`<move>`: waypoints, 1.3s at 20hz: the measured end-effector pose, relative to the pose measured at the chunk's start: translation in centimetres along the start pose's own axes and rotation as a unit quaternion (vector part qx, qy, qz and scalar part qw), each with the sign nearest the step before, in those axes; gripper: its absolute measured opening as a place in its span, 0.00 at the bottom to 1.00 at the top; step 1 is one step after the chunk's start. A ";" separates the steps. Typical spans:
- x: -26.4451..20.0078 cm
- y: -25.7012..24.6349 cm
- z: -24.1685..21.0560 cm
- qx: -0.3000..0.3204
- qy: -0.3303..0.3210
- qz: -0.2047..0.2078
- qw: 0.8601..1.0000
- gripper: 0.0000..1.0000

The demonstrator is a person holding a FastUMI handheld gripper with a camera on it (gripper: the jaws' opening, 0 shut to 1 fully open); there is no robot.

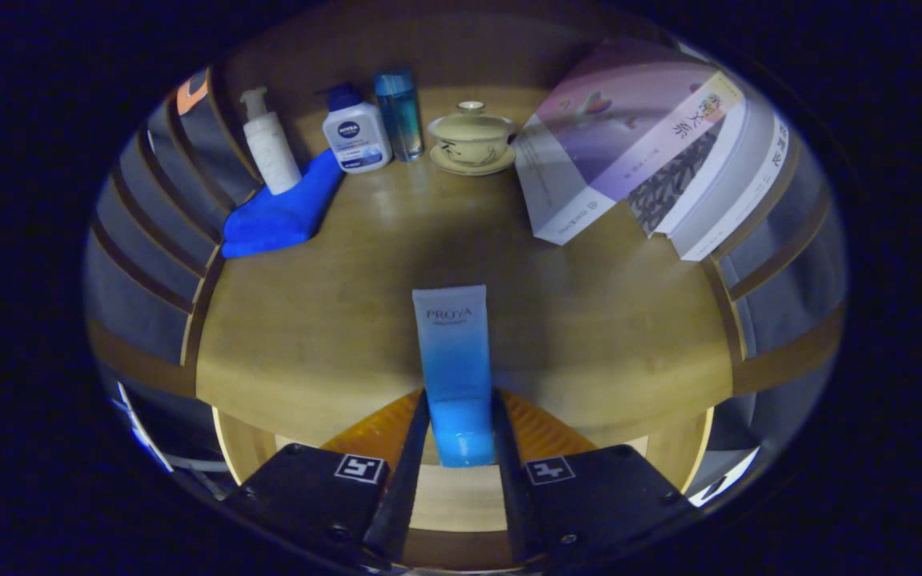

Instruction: Pull open the drawer, take out the items inside it, and place them on the countertop above the cabinet.

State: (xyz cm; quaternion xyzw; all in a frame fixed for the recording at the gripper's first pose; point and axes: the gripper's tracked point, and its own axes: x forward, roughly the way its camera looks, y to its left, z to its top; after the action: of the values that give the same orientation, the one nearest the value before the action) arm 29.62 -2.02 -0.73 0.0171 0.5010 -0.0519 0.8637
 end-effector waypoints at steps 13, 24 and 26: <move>-8.7 0.9 -1.8 -0.037 -0.098 0.018 0.994 0.61; -16.3 -1.0 -10.2 -0.032 -0.353 0.054 0.934 0.61; -18.2 -1.7 -12.2 -0.022 -0.407 0.054 0.912 0.75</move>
State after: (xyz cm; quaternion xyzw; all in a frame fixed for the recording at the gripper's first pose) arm 9.92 -1.42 9.00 0.0025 0.1055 0.0040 0.9944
